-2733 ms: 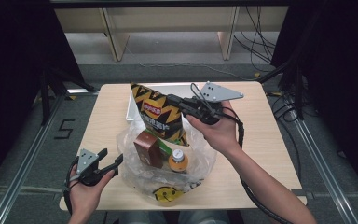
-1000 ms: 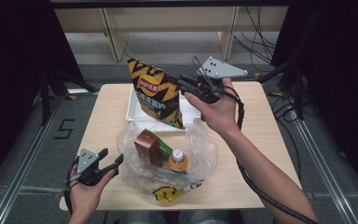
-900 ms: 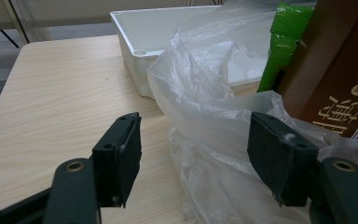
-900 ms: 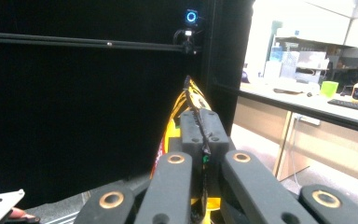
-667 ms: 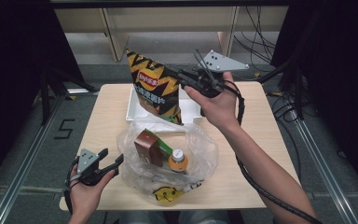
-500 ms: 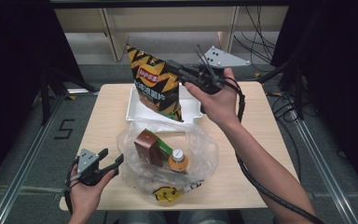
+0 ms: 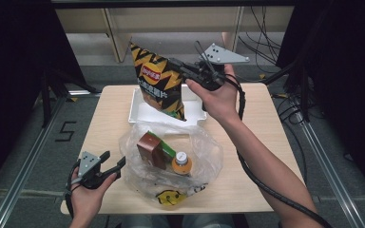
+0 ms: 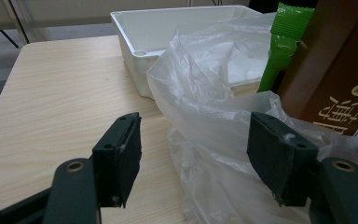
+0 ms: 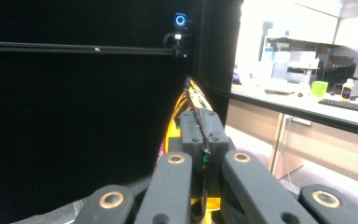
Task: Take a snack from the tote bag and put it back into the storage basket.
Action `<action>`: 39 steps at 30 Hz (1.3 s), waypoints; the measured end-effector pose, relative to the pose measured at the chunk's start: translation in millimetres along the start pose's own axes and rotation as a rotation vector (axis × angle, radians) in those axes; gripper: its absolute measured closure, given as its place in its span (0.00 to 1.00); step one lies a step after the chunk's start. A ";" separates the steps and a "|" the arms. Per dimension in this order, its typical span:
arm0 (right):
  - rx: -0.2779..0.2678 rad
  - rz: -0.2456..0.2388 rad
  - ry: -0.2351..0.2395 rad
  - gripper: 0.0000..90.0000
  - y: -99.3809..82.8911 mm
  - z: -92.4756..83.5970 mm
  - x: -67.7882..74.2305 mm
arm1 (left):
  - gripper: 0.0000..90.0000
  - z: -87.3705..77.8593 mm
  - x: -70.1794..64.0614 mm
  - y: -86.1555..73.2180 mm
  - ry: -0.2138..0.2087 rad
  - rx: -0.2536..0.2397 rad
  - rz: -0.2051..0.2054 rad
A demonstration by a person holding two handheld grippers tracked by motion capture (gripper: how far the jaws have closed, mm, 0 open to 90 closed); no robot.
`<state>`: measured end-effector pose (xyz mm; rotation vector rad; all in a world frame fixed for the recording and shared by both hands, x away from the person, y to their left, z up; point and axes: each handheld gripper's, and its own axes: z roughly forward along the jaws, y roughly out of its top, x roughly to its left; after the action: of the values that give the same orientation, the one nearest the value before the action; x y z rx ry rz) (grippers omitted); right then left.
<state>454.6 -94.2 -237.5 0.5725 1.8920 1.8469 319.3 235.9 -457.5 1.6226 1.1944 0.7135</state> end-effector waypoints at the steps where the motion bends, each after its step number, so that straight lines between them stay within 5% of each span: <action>1: 0.008 0.005 0.007 1.00 -0.4 1.1 -0.9 | 0.39 0.0 0.1 0.0 -0.001 -0.002 -0.002; 4: -0.001 -0.017 -0.004 1.00 -1.6 3.8 -4.5 | 0.38 0.1 0.1 0.1 -0.004 -0.008 -0.006; 39: 0.071 0.054 -0.065 1.00 -24.5 48.5 -39.2 | 0.38 -0.4 1.9 -0.2 -0.003 -0.013 -0.016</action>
<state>514.6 -77.4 -262.1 0.7055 1.9237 1.7782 319.5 237.8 -457.7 1.6010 1.1970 0.7072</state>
